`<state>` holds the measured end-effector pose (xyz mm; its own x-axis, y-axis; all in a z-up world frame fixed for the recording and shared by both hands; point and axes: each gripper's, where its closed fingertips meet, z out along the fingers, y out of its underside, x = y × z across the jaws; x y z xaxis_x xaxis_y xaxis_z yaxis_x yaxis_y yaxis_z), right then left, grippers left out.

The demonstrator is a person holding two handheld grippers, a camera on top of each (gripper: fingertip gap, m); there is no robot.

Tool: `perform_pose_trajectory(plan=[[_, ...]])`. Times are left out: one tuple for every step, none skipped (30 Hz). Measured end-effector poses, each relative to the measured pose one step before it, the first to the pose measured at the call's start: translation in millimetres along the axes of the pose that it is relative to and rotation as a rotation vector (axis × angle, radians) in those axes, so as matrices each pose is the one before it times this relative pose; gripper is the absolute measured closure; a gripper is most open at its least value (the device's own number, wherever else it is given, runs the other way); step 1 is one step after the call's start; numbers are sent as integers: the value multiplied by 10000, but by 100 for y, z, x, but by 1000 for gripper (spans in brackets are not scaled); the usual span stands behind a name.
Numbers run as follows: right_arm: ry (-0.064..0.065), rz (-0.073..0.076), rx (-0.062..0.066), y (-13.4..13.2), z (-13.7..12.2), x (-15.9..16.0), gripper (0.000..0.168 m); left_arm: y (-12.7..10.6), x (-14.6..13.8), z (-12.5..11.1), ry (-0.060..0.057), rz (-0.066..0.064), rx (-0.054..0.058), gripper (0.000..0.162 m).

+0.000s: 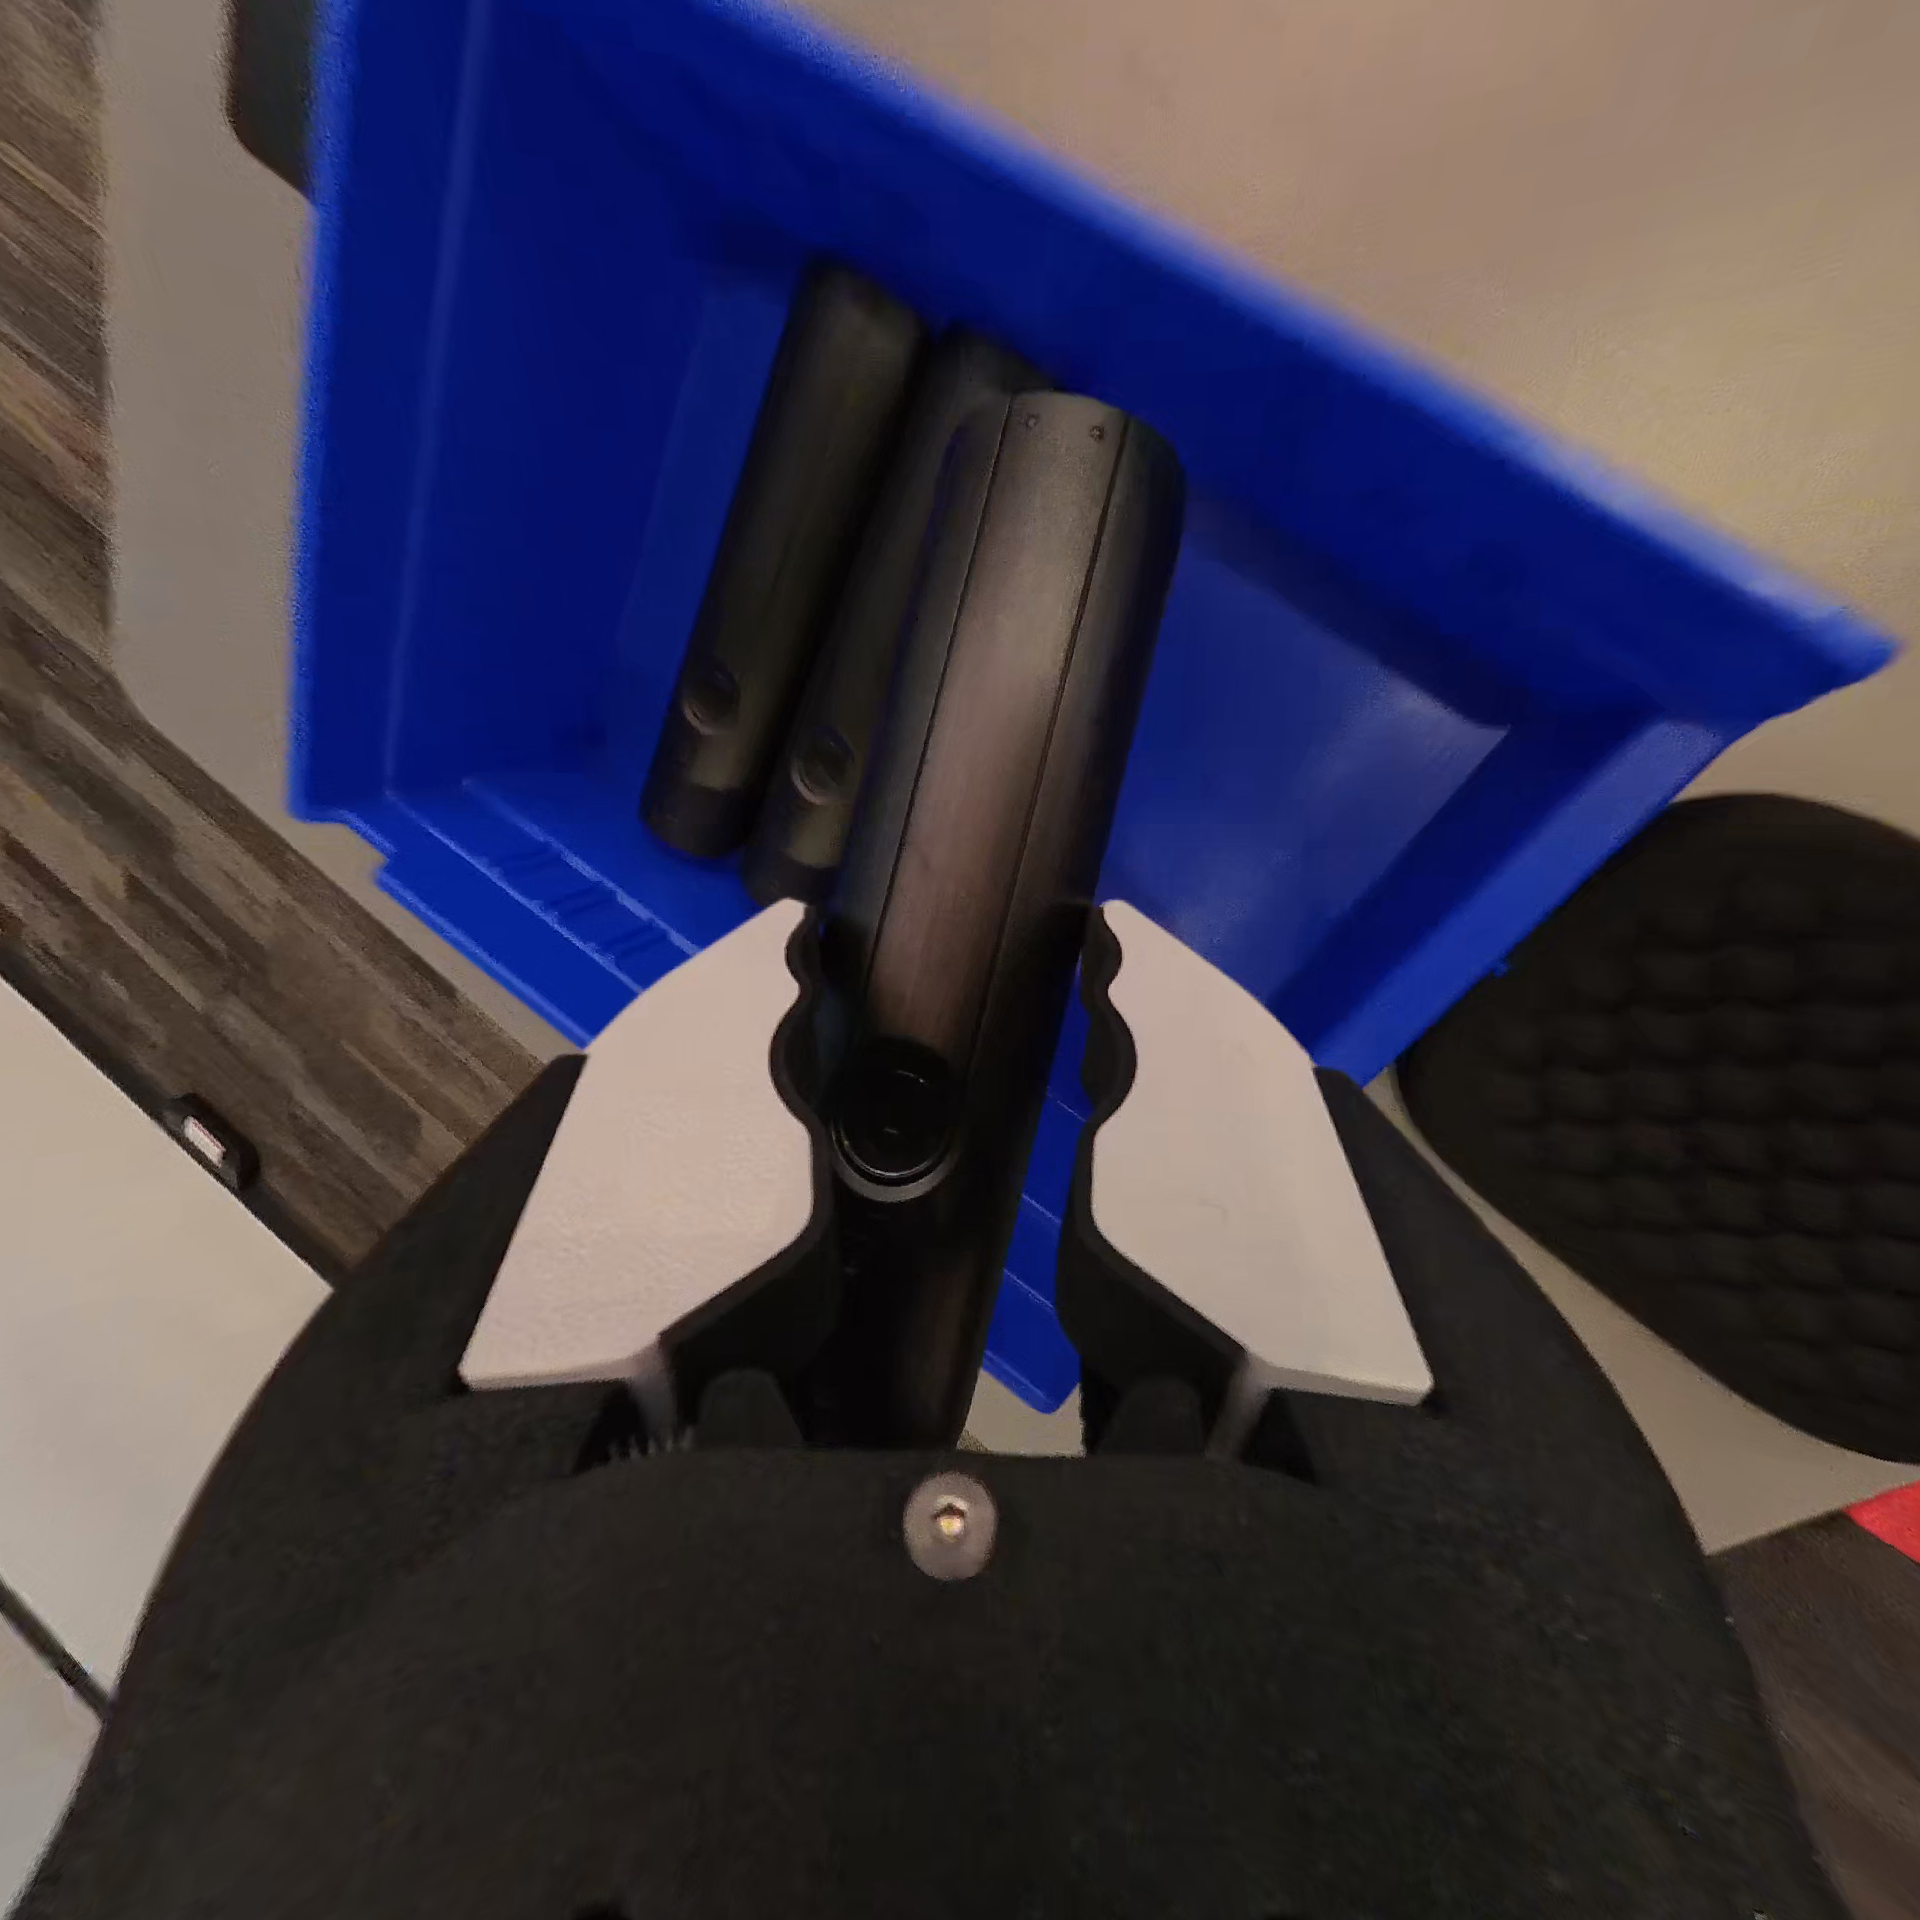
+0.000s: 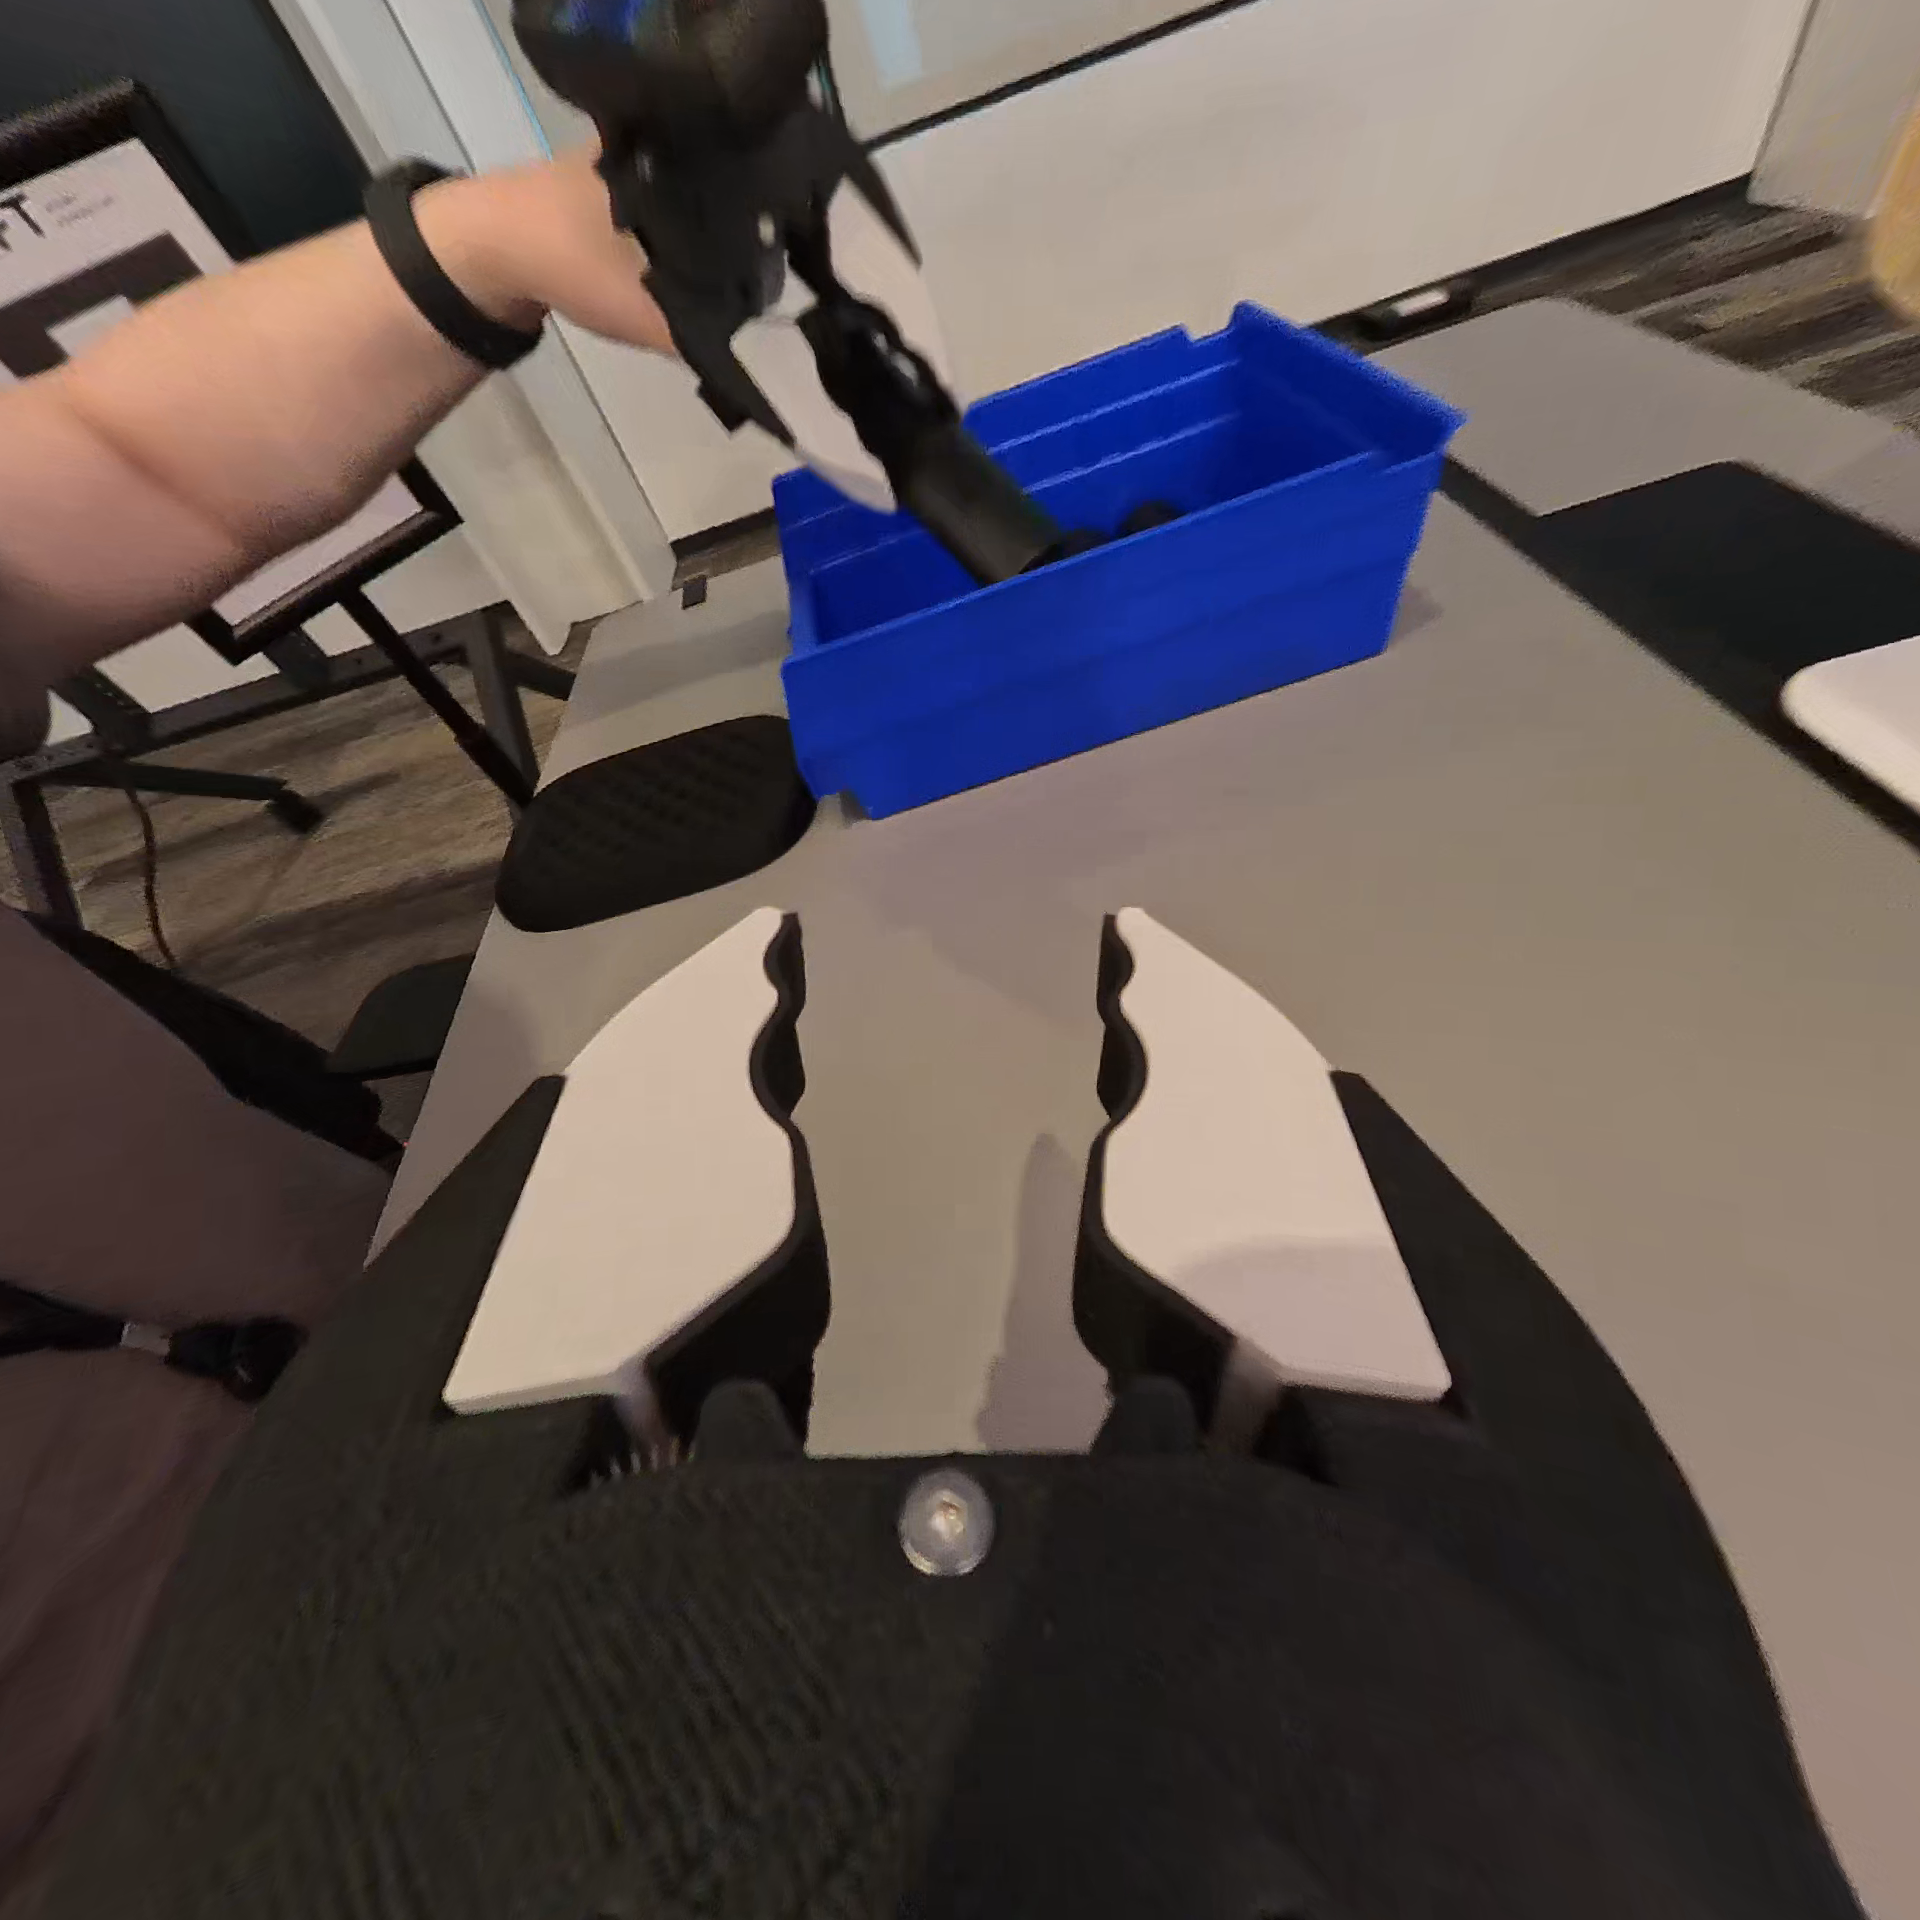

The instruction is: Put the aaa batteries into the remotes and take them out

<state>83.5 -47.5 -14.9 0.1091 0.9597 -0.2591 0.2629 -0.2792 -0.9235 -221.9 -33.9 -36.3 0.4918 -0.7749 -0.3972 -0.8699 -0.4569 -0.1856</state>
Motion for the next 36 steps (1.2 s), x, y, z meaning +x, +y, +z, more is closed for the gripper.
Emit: perform_pose_trajectory(plan=[[-147, 130, 31, 236, 882, -440, 112, -1117, 81, -1077, -84, 64, 285, 114], [-198, 246, 133, 62, 746, -445, 112, -1218, 147, -962, -32, 70, 340, 114], [-243, 387, 203, -56, 629, -422, 112, -1546, 76, -956, -79, 104, 469, 114], [-259, 537, 236, -125, 495, -345, 112, -1933, 488, -912, -27, 122, 522, 114], [-310, 600, 287, -230, 360, -338, 111, -2006, 782, -705, 108, 179, 470, 114], [-346, 569, 350, -343, 218, -346, 111, -2085, 629, -484, 11, 315, 494, 114], [-221, 544, 365, -376, 64, -139, 111, -2173, 754, -259, -64, 336, 483, 114], [-119, 467, 339, -407, -78, -9, 111, -2001, 868, -17, 51, 308, 350, 114], [-113, 379, 332, -460, -220, -24, 108, -1827, 605, 223, 2, 338, 320, 114], [-113, 326, 400, -637, -358, -60, 104, -1791, 682, 334, -26, 295, 324, 114], [-136, 269, 490, -840, -485, -122, 101, -1510, 802, 459, 167, 233, 186, 114], [-63, 238, 480, -919, -559, -38, 101, -1359, 666, 533, 169, 210, 168, 114], [-10, 163, 332, -786, -537, 18, 101, -1269, 422, 580, 87, 164, 207, 114], [-70, 43, 164, -549, -438, -70, 101, -1035, 342, 603, 150, 76, 128, 114], [-24, 9, 65, -315, -326, -7, 101, -919, 319, 580, 168, 61, 98, 114], [119, 51, -1, -97, -258, 241, 102, -856, -280, 808, 62, 44, 118, 114], [-53, 47, -10, -17, -225, 61, 103, -758, 153, 631, 127, 60, 104, 114], [-350, 70, 98, -174, -291, -302, 125, -546, 217, 616, 157, 68, -29, 114], [-172, 101, 119, -261, -383, 33, 138, -287, -124, 529, -95, 192, -197, 115], [-51, 71, 33, -260, -450, 312, 140, -451, -363, 462, -137, 249, 20, 115], [-236, 154, 111, -447, -498, 79, 140, -559, -303, 210, -48, 46, 286, 115], [-267, 291, 284, -688, -546, -75, 141, -572, -686, 68, -24, -321, 422, 114], [-173, 255, 391, -843, -586, -95, 142, -522, -735, -151, -79, -647, 427, 109], [-3, 51, 368, -844, -601, -46, 142, -555, -811, -370, -58, -753, 599, 108], [181, -178, 210, -696, -551, 62, 143, -602, -889, -583, -73, -765, 779, 106], [286, -357, 16, -509, -456, 104, 143, -633, -764, -687, 35, -811, 861, 101], [283, -459, -56, -423, -370, 11, 143, -720, -641, -799, 100, -916, 923, 97], [190, -429, 37, -494, -296, -159, 143, -692, -383, -731, 271, -919, 927, 92], [43, -289, 129, -563, -226, -360, 143, -486, -113, -577, 382, -840, 814, 88], [-48, -100, 176, -554, -202, -413, 143, -195, -58, -421, 341, -674, 583, 87], [-30, 39, 191, -483, -192, -290, 144, 121, -80, -255, 241, -428, 407, 87], [30, 74, 134, -330, -195, -83, 144, 523, -152, -113, 120, -311, 213, 88], [80, 67, 107, -239, -212, 107, 144, 773, -82, -51, 143, -370, 60, 88], [131, 97, 89, -185, -216, 302, 144, 752, 168, -35, 291, -360, 127, 88], [137, 146, 26, -93, -218, 442, 144, 784, 293, 27, 351, -401, 207, 92], [123, 195, 37, -75, -228, 519, 144, 960, 342, 108, 383, -509, 180, 95]])
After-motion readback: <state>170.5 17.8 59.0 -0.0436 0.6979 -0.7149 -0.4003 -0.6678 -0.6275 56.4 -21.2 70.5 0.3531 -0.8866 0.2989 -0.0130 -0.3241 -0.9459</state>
